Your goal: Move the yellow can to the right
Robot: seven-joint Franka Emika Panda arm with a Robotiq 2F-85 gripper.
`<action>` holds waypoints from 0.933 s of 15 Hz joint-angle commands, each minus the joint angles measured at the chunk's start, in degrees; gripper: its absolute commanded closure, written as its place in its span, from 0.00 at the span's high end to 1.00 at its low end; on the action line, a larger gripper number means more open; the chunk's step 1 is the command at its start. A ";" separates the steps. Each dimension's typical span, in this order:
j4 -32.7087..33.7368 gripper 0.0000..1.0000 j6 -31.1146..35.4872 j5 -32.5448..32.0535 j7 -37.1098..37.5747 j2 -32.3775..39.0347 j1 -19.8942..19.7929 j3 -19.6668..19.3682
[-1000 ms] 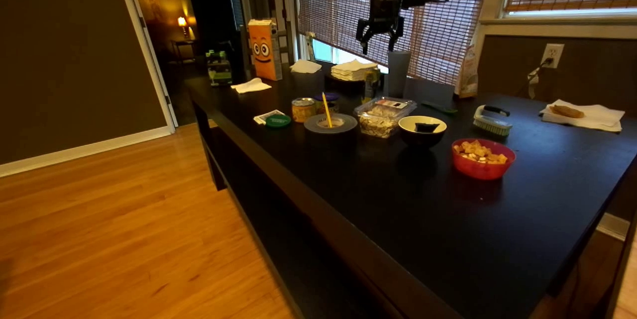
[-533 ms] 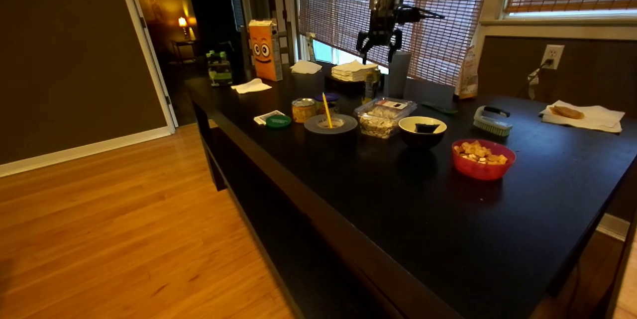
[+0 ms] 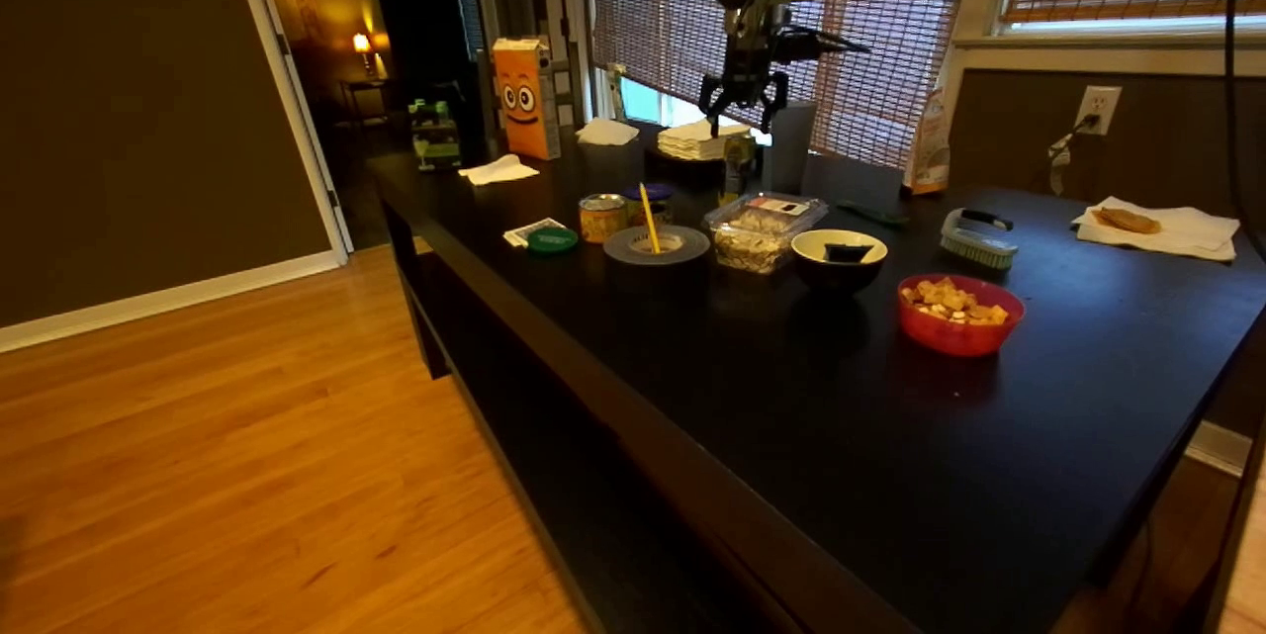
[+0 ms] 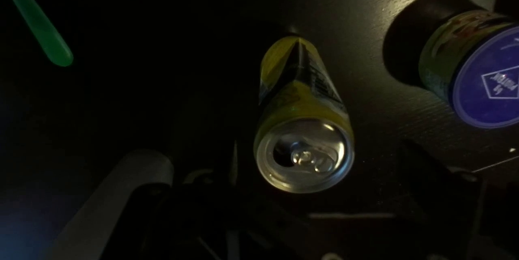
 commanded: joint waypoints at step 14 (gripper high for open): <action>12.83 0.68 -9.03 0.18 3.46 7.57 -0.82 -0.37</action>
